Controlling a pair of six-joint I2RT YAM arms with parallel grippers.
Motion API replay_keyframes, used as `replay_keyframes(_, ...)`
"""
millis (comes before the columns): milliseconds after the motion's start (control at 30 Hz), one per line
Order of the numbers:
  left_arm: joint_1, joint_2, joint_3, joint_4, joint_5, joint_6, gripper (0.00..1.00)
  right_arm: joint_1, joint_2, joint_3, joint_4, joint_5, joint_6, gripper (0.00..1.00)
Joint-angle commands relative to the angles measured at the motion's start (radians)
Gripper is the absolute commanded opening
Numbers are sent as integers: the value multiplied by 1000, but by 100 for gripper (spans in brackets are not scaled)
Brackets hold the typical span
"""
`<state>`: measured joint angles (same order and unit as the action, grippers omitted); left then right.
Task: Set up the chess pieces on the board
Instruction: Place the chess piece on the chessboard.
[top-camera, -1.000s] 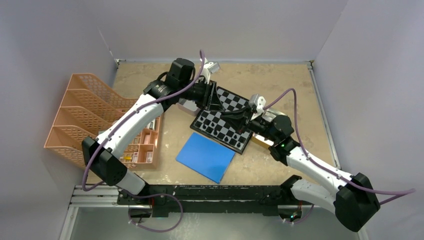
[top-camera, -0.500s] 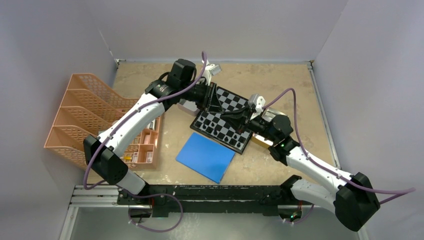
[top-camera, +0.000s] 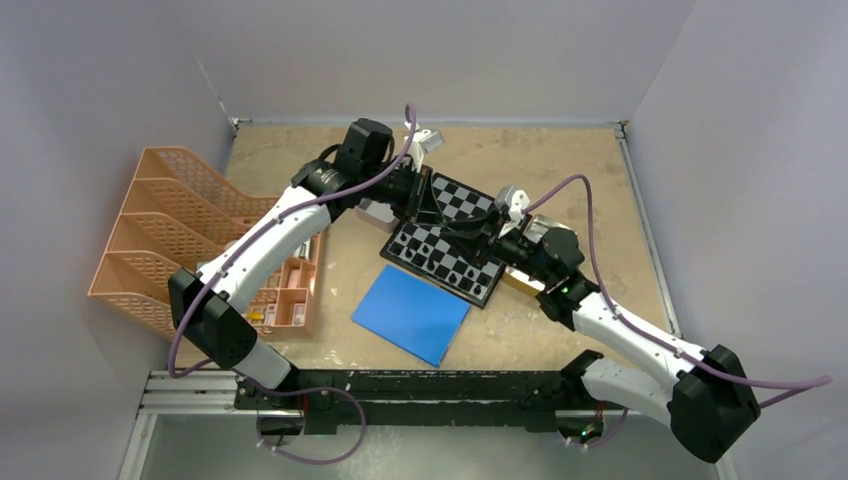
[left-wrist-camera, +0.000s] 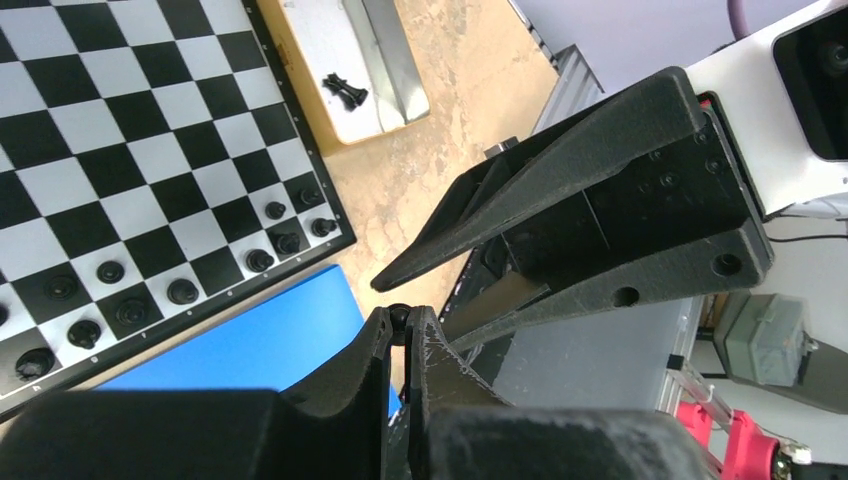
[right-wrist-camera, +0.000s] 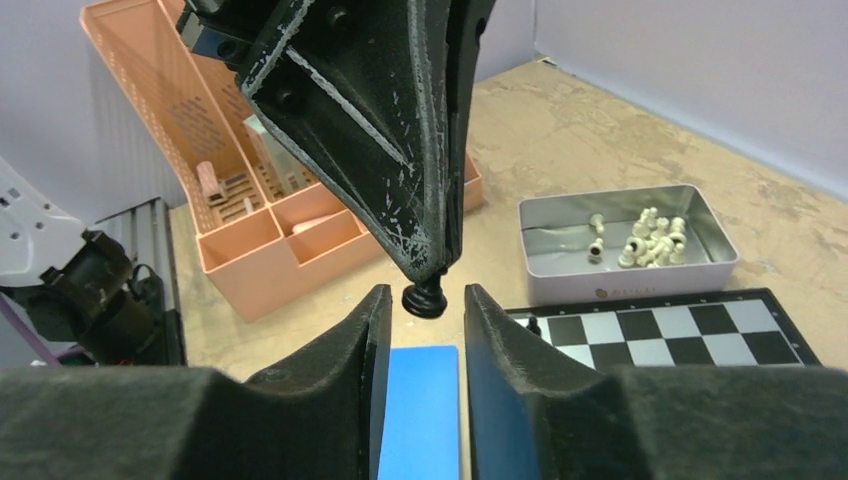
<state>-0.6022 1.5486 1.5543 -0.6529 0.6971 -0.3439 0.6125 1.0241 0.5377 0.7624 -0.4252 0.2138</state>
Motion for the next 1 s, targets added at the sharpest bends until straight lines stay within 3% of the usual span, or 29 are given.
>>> replay_keyframes(0, 3, -28, 27, 45, -77, 42, 0, 3, -58, 41, -63, 84, 36, 43)
replay_keyframes(33, 2, -32, 25, 52, -106, 47, 0, 3, -74, 47, -97, 105, 43, 50)
replay_keyframes(100, 2, -44, 9, 81, -165, 54, 0, 3, -117, 47, -152, 153, 62, 77)
replay_keyframes(133, 2, -50, -2, 101, -198, 54, 0, 3, -140, 45, -187, 172, 75, 95)
replay_keyframes(167, 2, -56, -15, 123, -225, 54, 0, 3, -165, 42, -220, 183, 101, 98)
replay_keyframes(500, 2, -45, -252, 421, -448, 28, 0, 3, -412, 47, -436, 444, 192, 99)
replay_keyframes(667, 3, -4, -389, 590, -483, -13, 0, 3, -485, 43, -489, 480, 184, 99)
replay_keyframes(967, -65, 131, -395, 638, -524, -8, 0, 3, -525, 52, -520, 502, 171, 99)
